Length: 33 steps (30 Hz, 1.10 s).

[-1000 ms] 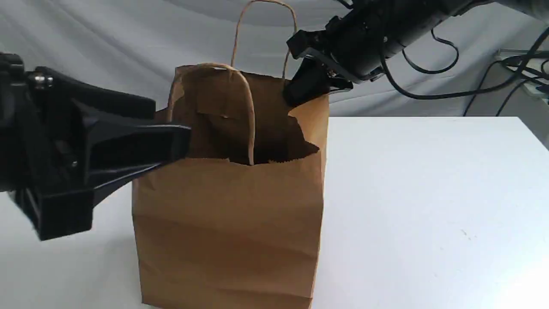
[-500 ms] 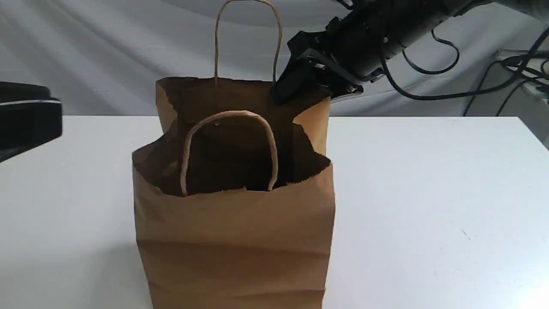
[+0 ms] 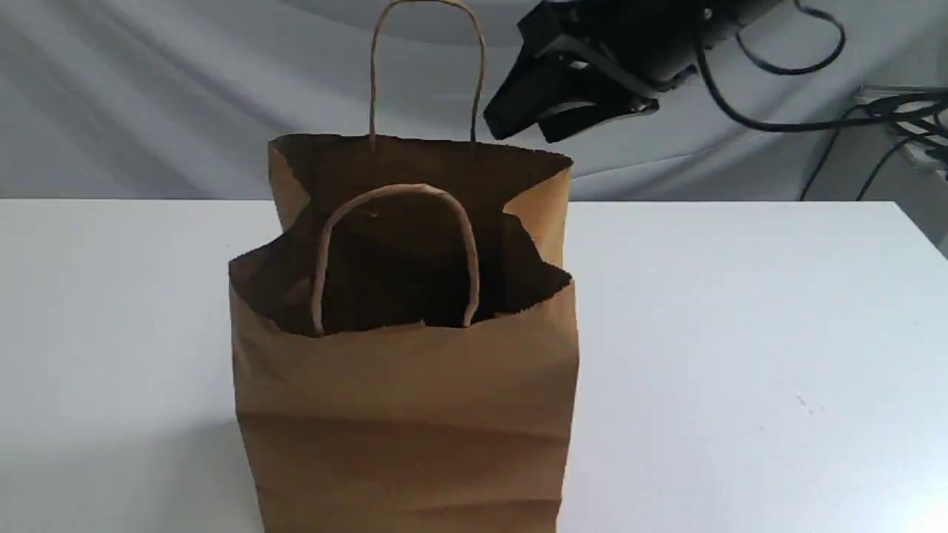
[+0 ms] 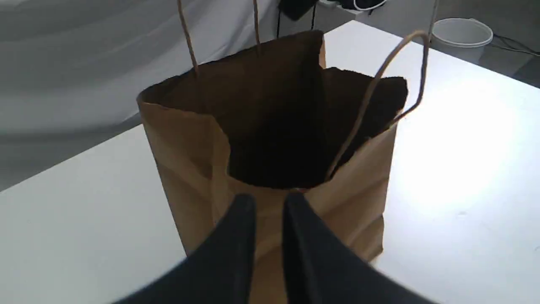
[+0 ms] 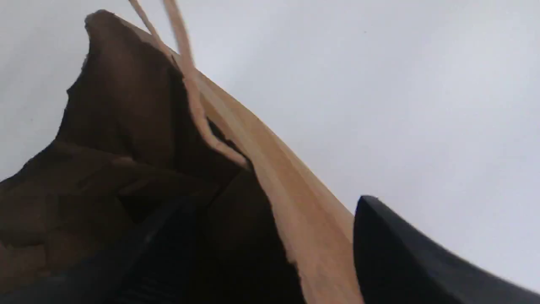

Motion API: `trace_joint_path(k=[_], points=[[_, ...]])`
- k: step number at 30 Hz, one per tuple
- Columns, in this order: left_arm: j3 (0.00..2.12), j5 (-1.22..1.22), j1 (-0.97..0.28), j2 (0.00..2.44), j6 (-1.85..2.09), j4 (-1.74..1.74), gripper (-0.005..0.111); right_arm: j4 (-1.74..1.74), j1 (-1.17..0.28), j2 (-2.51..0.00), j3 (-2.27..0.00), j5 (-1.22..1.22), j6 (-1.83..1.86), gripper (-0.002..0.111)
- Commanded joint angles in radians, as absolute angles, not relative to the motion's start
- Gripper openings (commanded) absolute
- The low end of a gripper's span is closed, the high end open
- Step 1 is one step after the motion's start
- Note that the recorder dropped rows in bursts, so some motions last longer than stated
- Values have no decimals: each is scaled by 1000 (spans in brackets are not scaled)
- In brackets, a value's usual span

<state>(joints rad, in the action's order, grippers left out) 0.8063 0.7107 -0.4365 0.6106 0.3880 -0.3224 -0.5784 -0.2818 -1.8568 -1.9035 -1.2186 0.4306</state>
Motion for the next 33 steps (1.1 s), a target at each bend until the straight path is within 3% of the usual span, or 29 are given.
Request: trace_joint_path(k=[1, 7, 10, 13, 17, 27, 33], points=[[803, 729, -441, 605, 370, -298, 13, -511, -280, -1792, -1901, -1221, 435, 47], [803, 738, -441, 605, 363, -250, 10, -487, -280, -1679, -1902, -1221, 445, 0], [803, 732, -441, 605, 361, -243, 0, -485, -280, -1617, -1902, -1221, 468, 0], [796, 691, -441, 605, 354, -248, 0, -490, -280, -1541, -1879, -1221, 501, 0], [715, 520, -441, 557, 323, -254, 0, -492, -280, -1389, -1764, -1037, 527, 0], [428, 81, -441, 352, 100, -254, 0, -492, -280, -948, -1164, -519, 658, 0], [340, 30, -441, 305, 76, -254, 0, -582, -280, -724, -799, -314, 652, 0]])
